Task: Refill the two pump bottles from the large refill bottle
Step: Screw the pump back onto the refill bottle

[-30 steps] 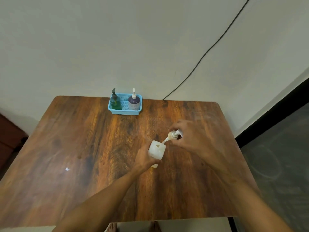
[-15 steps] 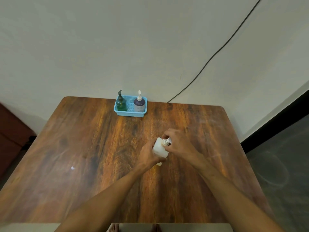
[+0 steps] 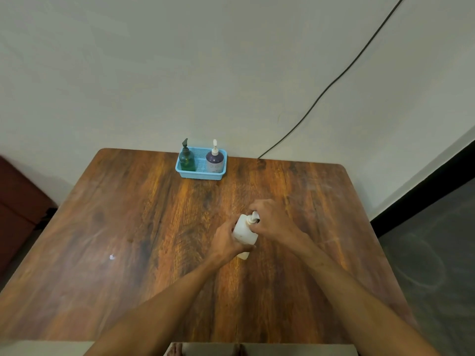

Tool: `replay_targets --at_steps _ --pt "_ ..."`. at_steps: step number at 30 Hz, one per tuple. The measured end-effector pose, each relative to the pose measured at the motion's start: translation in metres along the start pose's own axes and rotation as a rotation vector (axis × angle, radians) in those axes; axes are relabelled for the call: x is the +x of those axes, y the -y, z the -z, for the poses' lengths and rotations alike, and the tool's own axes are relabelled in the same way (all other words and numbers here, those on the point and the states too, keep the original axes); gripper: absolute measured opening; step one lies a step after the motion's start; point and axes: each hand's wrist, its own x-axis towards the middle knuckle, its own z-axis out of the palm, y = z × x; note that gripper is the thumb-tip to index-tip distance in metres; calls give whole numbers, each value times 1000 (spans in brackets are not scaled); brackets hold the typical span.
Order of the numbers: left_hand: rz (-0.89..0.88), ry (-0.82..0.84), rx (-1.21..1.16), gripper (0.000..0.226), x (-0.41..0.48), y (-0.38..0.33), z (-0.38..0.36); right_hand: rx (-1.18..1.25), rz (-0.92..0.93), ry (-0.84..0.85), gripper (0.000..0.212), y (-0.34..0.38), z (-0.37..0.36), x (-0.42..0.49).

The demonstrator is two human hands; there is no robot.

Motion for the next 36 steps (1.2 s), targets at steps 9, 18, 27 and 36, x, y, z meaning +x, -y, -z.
replay_targets --at_steps 9,18,27,36 --pt "22 13 14 86 -1 5 -2 -56 19 56 18 -6 1 3" --pt "37 -4 -6 89 0 10 4 753 -271 141 45 -23 36 -11" --pt "36 84 -9 86 9 8 15 740 -37 78 55 -29 -5 -13" --pt "1 79 -14 81 7 2 19 495 -29 -79 43 -16 -12 -3"
